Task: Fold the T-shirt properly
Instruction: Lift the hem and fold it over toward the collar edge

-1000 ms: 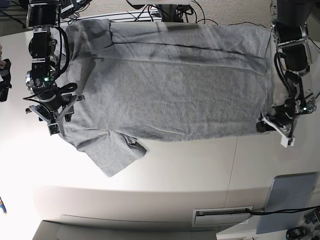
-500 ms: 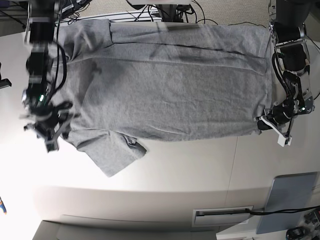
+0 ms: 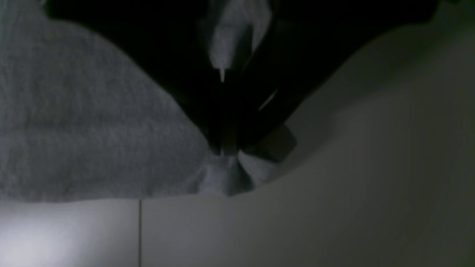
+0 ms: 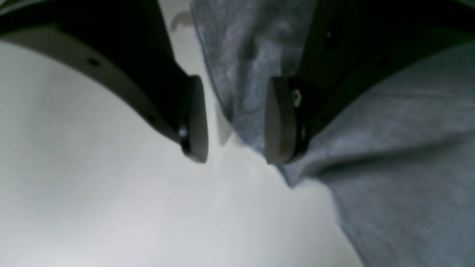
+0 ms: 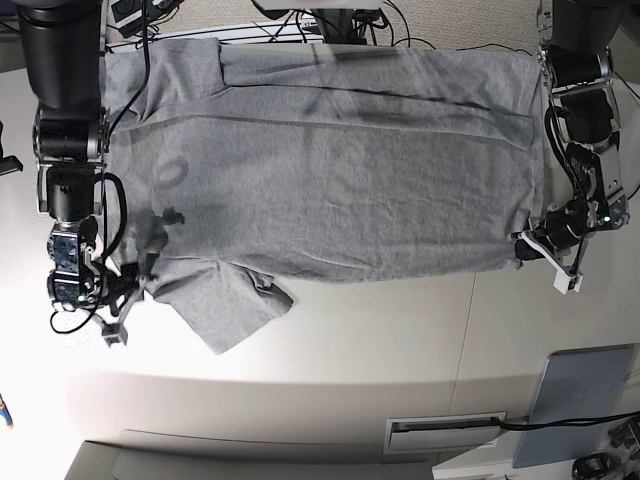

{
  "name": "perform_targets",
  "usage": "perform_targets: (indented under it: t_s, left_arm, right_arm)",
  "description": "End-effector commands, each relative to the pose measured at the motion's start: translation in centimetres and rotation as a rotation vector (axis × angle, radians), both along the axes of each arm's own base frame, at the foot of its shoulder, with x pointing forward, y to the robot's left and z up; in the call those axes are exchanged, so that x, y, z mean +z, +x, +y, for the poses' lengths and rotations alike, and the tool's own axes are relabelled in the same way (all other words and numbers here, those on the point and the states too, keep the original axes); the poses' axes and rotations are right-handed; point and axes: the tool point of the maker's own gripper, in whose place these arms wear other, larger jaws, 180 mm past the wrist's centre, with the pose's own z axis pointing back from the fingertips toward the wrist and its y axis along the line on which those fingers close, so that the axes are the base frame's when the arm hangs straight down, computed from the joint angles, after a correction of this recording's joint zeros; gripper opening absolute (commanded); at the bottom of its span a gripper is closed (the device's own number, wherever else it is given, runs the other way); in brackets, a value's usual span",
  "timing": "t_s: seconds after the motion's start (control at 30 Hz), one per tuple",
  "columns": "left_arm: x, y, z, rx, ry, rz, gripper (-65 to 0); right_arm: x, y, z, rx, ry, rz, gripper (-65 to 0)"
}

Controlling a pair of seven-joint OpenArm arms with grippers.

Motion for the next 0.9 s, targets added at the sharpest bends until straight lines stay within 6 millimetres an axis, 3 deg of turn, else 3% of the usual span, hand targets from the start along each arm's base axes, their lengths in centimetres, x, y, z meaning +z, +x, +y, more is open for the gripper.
perform_targets:
  t_s: [0.0,0.2,0.23,0.37,0.47,0.7,0.87]
  left_arm:
    - [0.7,0.3,0.8,-0.004,0.024,-0.001,-65.0]
    - [0.7,0.3,0.7,-0.004,0.023,-0.002,-65.0]
    - [0.7,0.3,0.7,-0.004,0.023,-0.002,-65.0]
    - [0.5,0.1,0.7,-0.004,0.023,0.003,-65.0]
    - [0.6,0.2,0.8,-0.004,0.024,-0.001,-65.0]
    - [4.7,1.6,0.3,-0.087,0.074,-0.123,-65.0]
    - [7.6,0.6,0.5,-0.126,0.097,-0.194,-65.0]
  right_arm:
    - [1.8,1.6,-0.4,0.002,-0.011,-0.05,-39.9]
    - [-1.0,-0.4,0.6,0.08,-0.074,0.054,-40.7]
    - [-1.4,-0.8,0.6,0.09,-0.087,0.072,-42.7]
    - [-2.2,-1.8,0.5,0.1,-0.114,0.116,-63.4]
    - [-2.2,-1.7,0.1,0.069,-0.125,0.102,-65.0]
    - [0.8,-0.2,-1.8,0.022,-0.139,-0.034,-65.0]
    - [4.5,-0.8,-3.0,0.011,-0.109,-0.17,-65.0]
